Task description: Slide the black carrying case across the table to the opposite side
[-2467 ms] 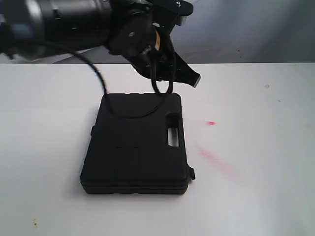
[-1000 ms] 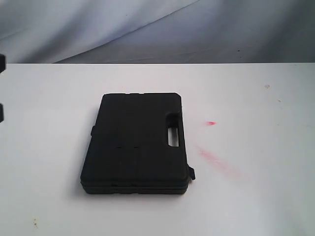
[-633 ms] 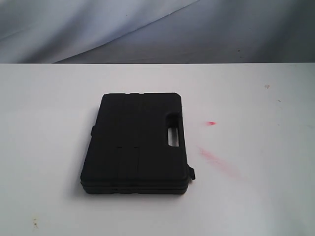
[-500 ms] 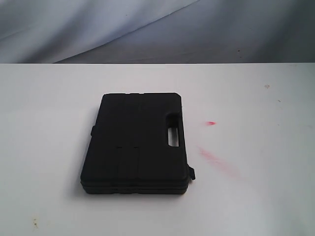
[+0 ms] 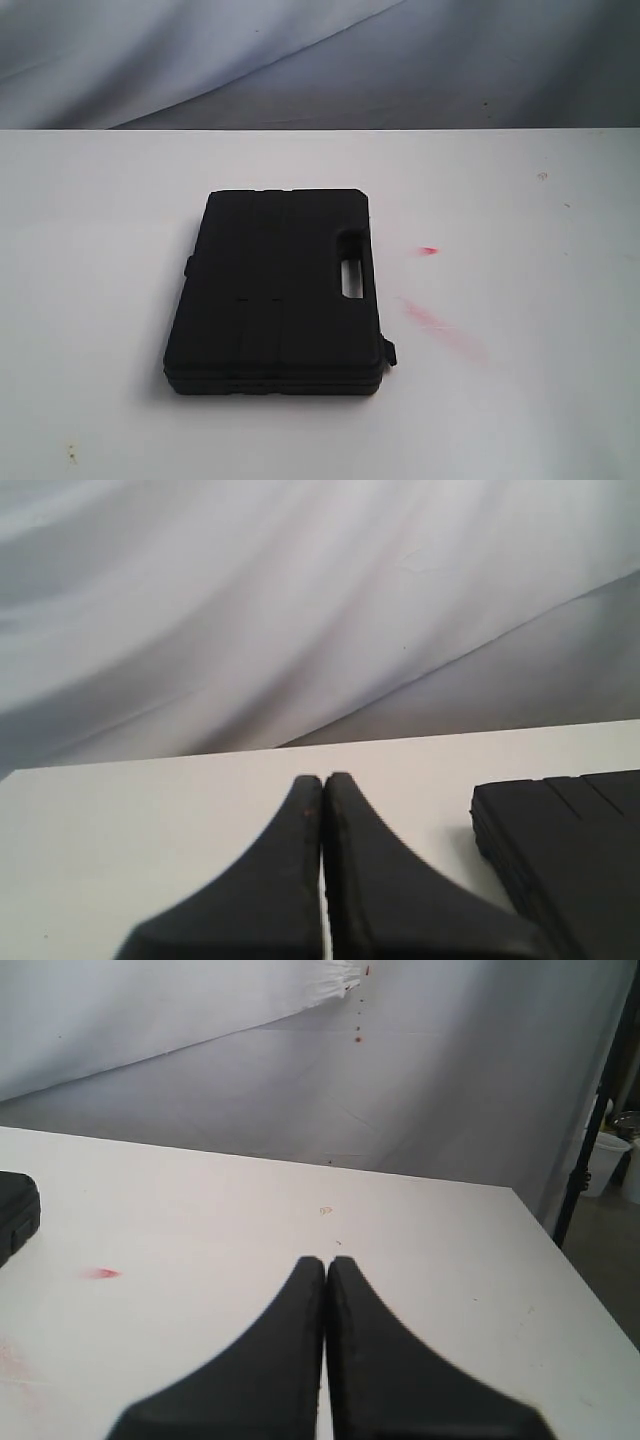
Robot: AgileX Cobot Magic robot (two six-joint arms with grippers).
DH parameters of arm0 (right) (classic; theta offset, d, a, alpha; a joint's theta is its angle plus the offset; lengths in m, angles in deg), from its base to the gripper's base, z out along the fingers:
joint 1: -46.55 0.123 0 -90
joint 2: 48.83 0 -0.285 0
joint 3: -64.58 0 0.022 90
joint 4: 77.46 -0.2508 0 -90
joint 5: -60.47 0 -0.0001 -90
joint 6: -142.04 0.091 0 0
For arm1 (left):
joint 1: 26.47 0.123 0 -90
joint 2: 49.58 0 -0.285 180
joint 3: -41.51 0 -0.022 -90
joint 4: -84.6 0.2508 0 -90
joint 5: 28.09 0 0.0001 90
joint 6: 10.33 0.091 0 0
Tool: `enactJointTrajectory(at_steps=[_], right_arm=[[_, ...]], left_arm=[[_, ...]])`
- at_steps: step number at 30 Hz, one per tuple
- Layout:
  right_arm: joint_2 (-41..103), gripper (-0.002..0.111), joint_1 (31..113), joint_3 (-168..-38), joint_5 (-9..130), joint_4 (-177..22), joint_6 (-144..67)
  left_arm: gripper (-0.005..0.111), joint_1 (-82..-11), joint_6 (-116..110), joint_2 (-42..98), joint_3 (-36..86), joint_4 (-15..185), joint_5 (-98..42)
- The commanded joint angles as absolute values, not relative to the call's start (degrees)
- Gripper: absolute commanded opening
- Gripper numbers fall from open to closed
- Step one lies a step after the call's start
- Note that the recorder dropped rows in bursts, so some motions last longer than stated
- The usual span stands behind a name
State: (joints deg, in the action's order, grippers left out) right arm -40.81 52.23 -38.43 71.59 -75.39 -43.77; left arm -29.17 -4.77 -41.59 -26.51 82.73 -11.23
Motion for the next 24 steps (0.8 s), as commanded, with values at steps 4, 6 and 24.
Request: enactJointTrajectory(at_steps=[4, 6, 24], right_arm=[[-41.0, 0.000, 51.8, -38.2, 71.6, -75.6, -43.4], [-41.0, 0.000, 51.8, -38.2, 71.6, -75.6, -43.4], [-41.0, 0.000, 51.8, -38.2, 71.6, -75.6, -43.4]], left_arm=[[0.000, -29.1, -4.3, -41.8, -33.1, 80.4, -17.7], [0.000, -29.1, -4.3, -41.8, -35.0, 80.1, -20.9], [0.000, -29.1, -4.3, -41.8, -35.7, 79.3, -13.6]])
